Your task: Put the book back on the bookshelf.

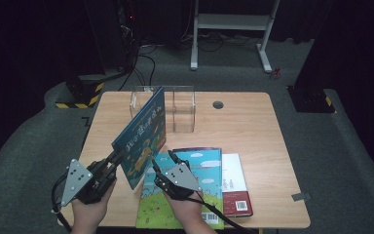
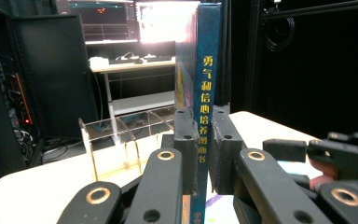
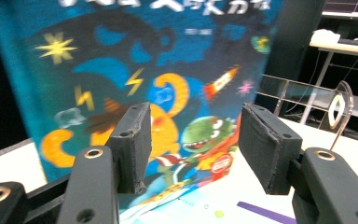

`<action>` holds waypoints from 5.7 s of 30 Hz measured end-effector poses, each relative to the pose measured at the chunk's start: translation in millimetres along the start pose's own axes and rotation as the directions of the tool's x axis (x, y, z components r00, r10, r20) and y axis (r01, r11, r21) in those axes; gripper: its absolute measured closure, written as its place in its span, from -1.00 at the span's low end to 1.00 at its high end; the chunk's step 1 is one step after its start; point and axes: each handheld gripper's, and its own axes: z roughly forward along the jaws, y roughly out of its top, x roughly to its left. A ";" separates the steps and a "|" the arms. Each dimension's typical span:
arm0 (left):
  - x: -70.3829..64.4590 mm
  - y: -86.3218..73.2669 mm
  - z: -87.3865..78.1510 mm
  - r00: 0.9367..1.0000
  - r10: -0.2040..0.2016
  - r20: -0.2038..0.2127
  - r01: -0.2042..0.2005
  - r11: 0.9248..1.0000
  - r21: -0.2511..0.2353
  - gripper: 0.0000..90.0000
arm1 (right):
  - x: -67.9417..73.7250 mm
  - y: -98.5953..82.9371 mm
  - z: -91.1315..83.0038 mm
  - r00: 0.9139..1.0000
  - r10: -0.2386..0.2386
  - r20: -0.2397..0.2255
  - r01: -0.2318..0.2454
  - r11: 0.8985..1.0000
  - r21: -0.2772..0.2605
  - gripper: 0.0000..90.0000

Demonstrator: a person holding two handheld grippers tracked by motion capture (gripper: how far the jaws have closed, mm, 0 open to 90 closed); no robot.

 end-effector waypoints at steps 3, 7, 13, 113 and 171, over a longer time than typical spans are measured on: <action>1.5 -2.4 -10.3 1.000 0.007 -0.002 -0.007 1.000 -0.001 0.86 | -3.8 2.2 -0.9 1.000 0.015 0.000 -0.015 1.000 -0.008 -0.01; 4.5 -5.3 -22.9 1.000 0.006 0.000 -0.006 1.000 -0.003 0.86 | -7.8 5.9 -1.6 1.000 0.029 -0.002 -0.029 0.999 -0.019 0.01; 10.2 -9.3 -41.9 1.000 -0.009 0.012 0.009 1.000 -0.012 0.86 | -17.6 15.7 0.4 0.997 0.074 -0.024 -0.075 0.997 -0.021 0.01; 27.7 -29.6 7.2 0.991 -0.082 -0.108 0.093 0.990 0.102 0.85 | -147.3 -66.5 -81.7 0.966 0.177 0.186 -0.205 0.968 0.142 -0.04; 75.7 28.1 76.0 0.970 -0.167 -0.174 0.163 0.986 -0.036 0.86 | -156.1 -69.6 -84.9 0.955 0.234 0.184 -0.259 0.958 0.125 -0.03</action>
